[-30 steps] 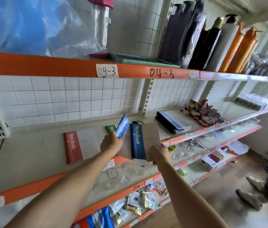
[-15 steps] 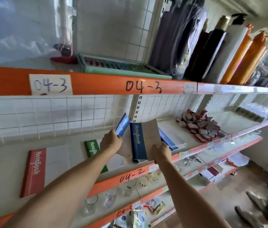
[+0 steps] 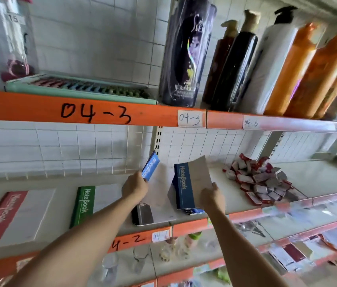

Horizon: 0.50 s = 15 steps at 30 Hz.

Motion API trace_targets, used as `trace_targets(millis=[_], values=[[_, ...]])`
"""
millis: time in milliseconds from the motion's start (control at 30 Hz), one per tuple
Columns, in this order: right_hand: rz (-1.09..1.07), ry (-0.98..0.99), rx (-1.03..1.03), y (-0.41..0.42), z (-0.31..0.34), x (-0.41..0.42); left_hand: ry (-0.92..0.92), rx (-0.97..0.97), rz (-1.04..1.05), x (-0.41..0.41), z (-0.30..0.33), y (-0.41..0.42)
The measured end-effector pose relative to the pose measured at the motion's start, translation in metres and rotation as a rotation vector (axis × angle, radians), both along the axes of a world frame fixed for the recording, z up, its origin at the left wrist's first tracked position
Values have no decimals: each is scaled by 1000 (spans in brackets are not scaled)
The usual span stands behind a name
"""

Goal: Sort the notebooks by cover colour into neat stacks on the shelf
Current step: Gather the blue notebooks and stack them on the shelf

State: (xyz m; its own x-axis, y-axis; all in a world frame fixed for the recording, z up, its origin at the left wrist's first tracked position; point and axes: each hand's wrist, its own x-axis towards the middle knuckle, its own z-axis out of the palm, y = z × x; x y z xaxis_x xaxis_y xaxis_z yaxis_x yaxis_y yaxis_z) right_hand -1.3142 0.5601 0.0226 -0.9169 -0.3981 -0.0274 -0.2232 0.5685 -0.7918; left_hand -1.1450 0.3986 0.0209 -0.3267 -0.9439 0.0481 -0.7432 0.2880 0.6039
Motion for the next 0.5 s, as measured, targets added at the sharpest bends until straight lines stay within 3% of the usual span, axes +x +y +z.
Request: trace_targets(millis=[133,333,500], values=[[54,-29,-15,9,0,-46,1,5,103,-28,8,14],[308,35,171,6,4,-77,40,-22,203,-51,5,36],[295,305,374,2,-1,-84,25,-24,263,-54,5,48]])
